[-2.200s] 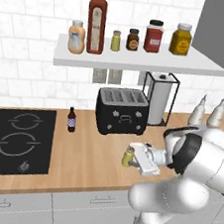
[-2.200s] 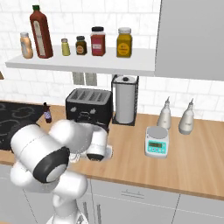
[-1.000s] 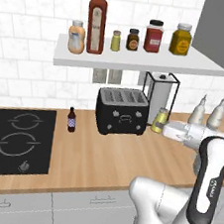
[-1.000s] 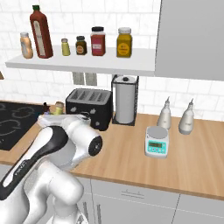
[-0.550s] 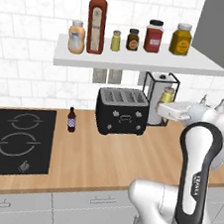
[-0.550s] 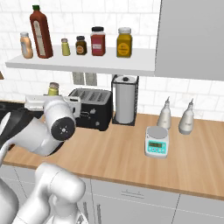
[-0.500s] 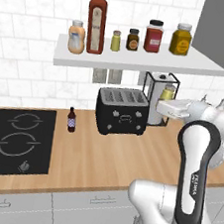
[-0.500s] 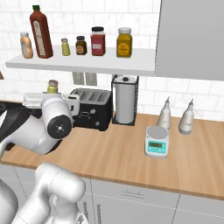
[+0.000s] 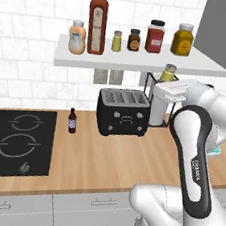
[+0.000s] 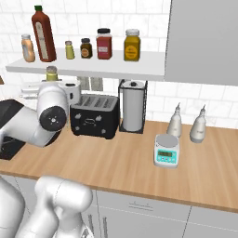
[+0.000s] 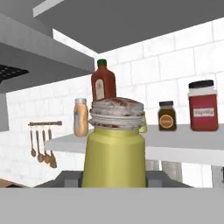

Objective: Put the shaker and condiment bottle from the counter next to their counterparts in the cabinet.

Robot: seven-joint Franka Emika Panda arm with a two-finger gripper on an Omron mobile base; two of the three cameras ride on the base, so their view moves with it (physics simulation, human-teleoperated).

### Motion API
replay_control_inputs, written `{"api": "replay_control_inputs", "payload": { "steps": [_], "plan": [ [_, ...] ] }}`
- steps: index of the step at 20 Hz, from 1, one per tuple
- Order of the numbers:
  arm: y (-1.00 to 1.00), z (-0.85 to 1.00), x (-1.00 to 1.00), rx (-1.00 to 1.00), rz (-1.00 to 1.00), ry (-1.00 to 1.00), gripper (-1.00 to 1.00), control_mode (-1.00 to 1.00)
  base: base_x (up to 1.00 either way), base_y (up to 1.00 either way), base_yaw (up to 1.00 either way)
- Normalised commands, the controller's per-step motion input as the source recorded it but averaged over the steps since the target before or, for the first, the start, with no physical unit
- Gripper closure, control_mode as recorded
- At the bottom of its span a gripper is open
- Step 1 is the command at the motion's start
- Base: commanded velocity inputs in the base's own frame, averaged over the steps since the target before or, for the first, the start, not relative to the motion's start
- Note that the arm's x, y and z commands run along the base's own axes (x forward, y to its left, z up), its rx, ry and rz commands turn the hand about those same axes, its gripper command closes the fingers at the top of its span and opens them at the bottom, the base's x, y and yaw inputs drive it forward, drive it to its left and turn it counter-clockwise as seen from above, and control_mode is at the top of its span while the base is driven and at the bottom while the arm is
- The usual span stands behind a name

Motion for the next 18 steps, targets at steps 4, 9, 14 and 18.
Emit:
{"api": "replay_control_inputs", "payload": {
  "steps": [4,9,14,18],
  "plan": [
    [0.01,0.71,0.47,0.00,0.00,-0.01,1.00,-1.00,0.00,0.00,0.00],
    [0.03,0.54,0.19,-0.06,-0.01,0.06,1.00,-1.00,0.00,0.00,0.00],
    [-0.02,0.00,0.36,0.00,0.05,0.00,1.00,-1.00,0.00,0.00,0.00],
    [-0.23,-0.07,0.73,0.00,0.29,-0.01,1.00,-1.00,0.00,0.00,0.00]
  ]
}}
